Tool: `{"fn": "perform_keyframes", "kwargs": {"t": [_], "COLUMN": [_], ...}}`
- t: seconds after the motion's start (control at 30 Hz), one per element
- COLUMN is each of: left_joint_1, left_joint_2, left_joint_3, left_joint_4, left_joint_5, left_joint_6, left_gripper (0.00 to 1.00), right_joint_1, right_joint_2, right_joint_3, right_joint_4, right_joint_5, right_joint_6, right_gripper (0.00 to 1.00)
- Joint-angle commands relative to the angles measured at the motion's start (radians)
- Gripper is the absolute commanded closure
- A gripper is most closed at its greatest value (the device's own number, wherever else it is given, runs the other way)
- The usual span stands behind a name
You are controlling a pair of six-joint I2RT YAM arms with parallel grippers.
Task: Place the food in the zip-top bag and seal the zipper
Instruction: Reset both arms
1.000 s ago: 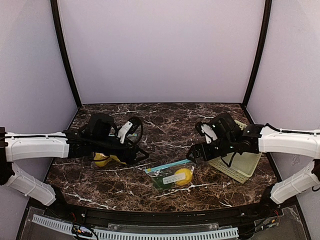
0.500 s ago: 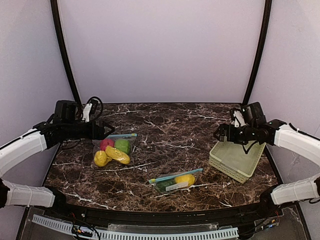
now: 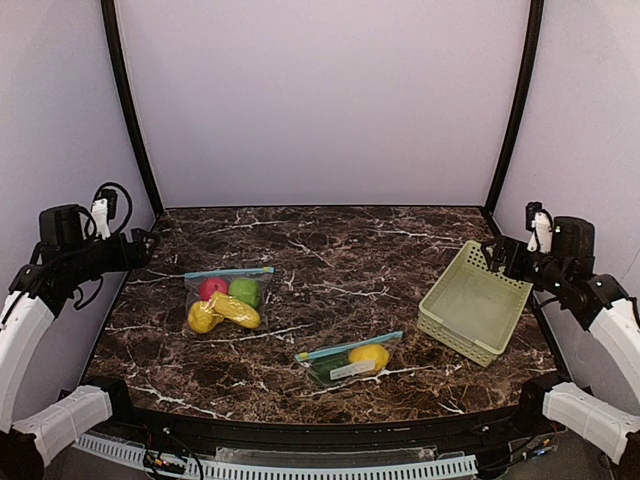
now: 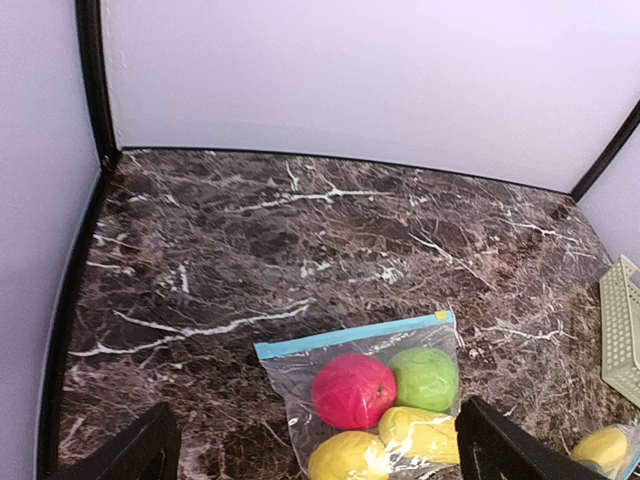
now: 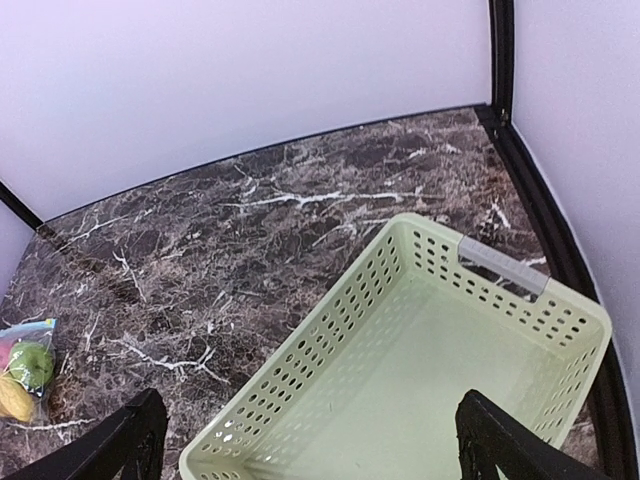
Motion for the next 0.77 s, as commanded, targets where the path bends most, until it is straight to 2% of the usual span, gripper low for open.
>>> {"fn": "perform_keyframes", "kwargs": {"t": [0.0,0.2,0.73], "left_joint_1": [0.006,0.005,0.006], "left_joint_2": [-0.133,-0.255,-0.267], "left_joint_3": [-0.014,-0.069,-0.078], "left_joint_4": [-0.043,-0.032,-0.044], "left_joint_5": [-0.169,-0.186,-0.217], "left_joint_6": [0.090,0.098,0.092], "left_gripper": [0.01,0.01,0.01], "right_joint_1": [-0.004,-0.005,-0.005], "right_joint_2": [-0.108,-0.165,-0.177], "right_joint_3": [-0.066,-0.124,-0.118], "right_joint_4": [0.090,0.133,0.125], "right_joint_5": [0.037,0.041,0.041], "right_joint_6": [-0.078,-0.084,-0.087], "right_gripper": [0.01,0.01,0.01]}}
